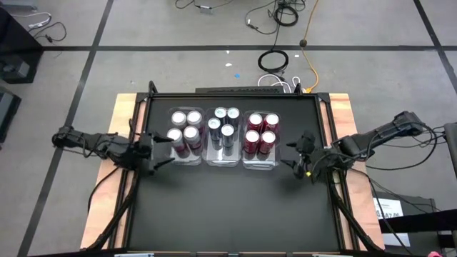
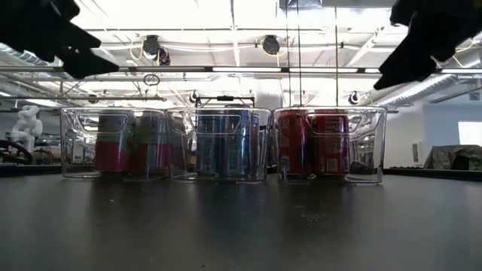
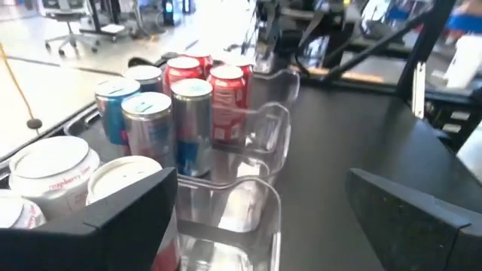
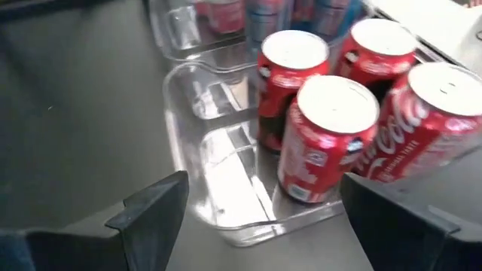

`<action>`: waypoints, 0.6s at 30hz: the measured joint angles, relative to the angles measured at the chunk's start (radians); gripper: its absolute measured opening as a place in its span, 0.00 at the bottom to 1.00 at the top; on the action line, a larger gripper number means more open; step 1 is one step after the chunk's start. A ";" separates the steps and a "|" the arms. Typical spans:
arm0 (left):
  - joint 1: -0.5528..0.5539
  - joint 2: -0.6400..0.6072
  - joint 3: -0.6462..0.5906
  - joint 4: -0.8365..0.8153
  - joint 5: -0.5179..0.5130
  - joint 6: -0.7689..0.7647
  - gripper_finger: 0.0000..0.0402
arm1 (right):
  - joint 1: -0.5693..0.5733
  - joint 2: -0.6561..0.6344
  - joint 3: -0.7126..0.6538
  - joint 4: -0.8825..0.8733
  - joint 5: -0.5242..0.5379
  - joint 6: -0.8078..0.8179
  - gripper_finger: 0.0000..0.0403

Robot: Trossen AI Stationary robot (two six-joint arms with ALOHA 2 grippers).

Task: Sort soda cans
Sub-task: Return to Home Position

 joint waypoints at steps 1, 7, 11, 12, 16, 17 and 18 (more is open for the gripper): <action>0.009 -0.036 -0.017 0.001 0.010 0.000 0.97 | -0.010 -0.022 -0.022 0.015 0.000 -0.001 0.84; 0.039 -0.191 -0.120 0.017 0.051 -0.002 0.97 | -0.044 -0.149 -0.150 0.143 -0.006 -0.007 0.84; 0.051 -0.191 -0.178 0.092 0.083 -0.005 0.97 | -0.059 -0.210 -0.243 0.254 -0.055 -0.020 0.84; 0.053 -0.191 -0.197 0.133 0.091 -0.003 0.97 | -0.062 -0.224 -0.268 0.279 -0.078 -0.015 0.84; 0.069 -0.191 -0.258 0.314 0.118 0.023 0.97 | -0.062 -0.274 -0.365 0.406 -0.108 -0.002 0.84; 0.073 -0.191 -0.269 0.345 0.132 0.032 0.97 | -0.062 -0.285 -0.386 0.430 -0.109 -0.001 0.84; 0.079 -0.191 -0.274 0.362 0.148 0.038 0.97 | -0.062 -0.293 -0.404 0.466 -0.108 -0.003 0.84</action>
